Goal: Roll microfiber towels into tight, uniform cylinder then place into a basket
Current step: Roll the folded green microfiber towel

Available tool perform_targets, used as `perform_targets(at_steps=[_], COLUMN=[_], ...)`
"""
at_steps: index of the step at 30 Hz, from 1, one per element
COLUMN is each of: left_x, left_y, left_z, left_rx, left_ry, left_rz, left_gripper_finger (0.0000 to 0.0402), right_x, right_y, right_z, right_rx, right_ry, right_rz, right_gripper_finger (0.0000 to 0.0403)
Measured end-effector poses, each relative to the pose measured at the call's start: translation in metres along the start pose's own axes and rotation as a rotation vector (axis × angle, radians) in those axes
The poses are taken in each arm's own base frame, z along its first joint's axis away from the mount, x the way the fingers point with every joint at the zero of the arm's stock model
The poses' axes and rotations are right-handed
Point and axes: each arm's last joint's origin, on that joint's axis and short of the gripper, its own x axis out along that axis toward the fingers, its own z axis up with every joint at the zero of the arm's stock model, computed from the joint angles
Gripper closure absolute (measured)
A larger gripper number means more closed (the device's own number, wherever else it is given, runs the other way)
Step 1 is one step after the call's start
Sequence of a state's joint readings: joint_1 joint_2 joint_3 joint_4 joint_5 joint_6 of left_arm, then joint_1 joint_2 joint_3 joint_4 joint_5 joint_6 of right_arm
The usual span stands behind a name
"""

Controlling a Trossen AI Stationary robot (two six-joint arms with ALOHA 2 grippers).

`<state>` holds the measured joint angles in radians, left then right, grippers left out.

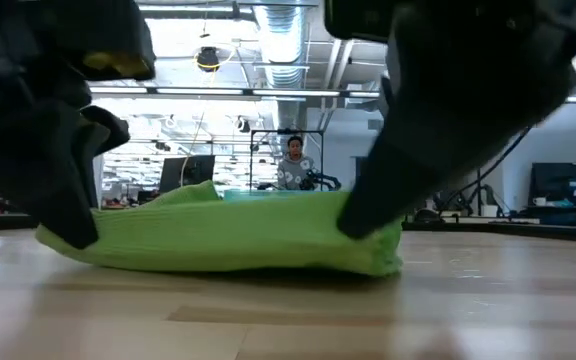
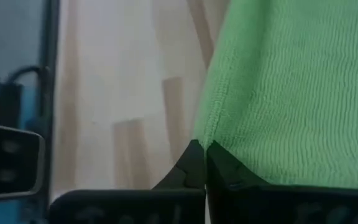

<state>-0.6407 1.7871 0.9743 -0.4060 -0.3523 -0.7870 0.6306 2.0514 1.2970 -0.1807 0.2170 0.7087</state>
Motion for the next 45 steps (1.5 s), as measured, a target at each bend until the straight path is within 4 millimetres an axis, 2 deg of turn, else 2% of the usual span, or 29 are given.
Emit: perform_targets(at_steps=[7,13,17,21,29,36,40,45], left_x=[0.001,0.007,0.009,0.007,-0.008,-0.010,-0.012,-0.012], left_y=[0.015,0.031,0.037,0.037,0.024,0.023,0.019,0.019], left_z=[0.015,0.027,0.031,0.035,0.044,0.041,0.039,0.039], left_rx=[-0.147,-0.252,-0.251,-0.240,-0.213,-0.277,-0.273,-0.271], left_ry=[0.080,0.163,0.228,0.245,0.245,0.309,0.346,0.361], left_rz=[-0.072,-0.121,-0.179,-0.194,-0.200,-0.201,-0.239,-0.256], left_gripper_finger=[0.0388,0.0388,0.0388,0.0388,0.0388,0.0388,0.0388,0.0388], right_x=[-0.003,-0.003,-0.004,-0.005,-0.007,-0.008,-0.008,-0.010], right_y=[0.006,0.006,0.008,0.010,0.016,0.017,0.018,0.018], right_z=[0.008,0.008,0.008,0.006,0.002,0.001,0.001,0.001], right_rx=[0.067,0.122,0.130,0.133,0.143,0.184,0.194,0.209], right_ry=[-0.015,-0.021,-0.025,-0.022,-0.011,-0.017,-0.017,-0.015], right_rz=[0.026,0.024,0.032,0.034,0.049,0.048,0.052,0.051], right_gripper_finger=[0.0375,0.0395,0.0390,0.0381,0.0394,0.0389,0.0397,0.0386])
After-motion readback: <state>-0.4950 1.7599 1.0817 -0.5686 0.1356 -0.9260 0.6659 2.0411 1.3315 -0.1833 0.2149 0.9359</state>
